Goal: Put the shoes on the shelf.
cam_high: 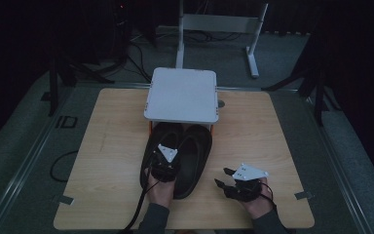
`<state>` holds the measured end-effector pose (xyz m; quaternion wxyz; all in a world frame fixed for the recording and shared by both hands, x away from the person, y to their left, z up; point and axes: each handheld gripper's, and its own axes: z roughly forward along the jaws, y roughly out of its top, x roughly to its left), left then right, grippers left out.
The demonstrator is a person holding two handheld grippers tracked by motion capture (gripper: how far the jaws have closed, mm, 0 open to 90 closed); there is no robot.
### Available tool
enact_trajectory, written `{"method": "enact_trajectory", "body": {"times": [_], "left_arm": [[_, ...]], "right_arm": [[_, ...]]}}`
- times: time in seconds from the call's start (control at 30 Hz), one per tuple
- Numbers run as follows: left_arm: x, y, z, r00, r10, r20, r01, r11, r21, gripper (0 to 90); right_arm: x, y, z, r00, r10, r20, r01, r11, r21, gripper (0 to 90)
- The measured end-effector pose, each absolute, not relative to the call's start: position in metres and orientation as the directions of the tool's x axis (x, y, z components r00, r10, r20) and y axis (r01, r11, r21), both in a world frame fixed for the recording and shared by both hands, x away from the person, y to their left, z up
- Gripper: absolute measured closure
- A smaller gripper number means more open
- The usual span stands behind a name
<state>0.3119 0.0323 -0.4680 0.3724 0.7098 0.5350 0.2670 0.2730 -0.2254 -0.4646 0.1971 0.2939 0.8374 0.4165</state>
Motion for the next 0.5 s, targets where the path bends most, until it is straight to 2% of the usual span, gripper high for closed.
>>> {"method": "enact_trajectory", "body": {"times": [0.2,0.5], "left_arm": [[0.316,0.023,-0.469,0.292,0.956,-0.023,0.568,-0.154,0.809,74.9],[0.323,0.025,-0.464,0.250,0.968,-0.022,0.559,-0.125,0.819,74.9]], "right_arm": [[0.273,-0.228,-0.464,-0.747,0.660,-0.083,0.331,0.477,0.814,46.3],[0.272,-0.228,-0.464,-0.744,0.663,-0.081,0.332,0.473,0.816,46.3]]}}
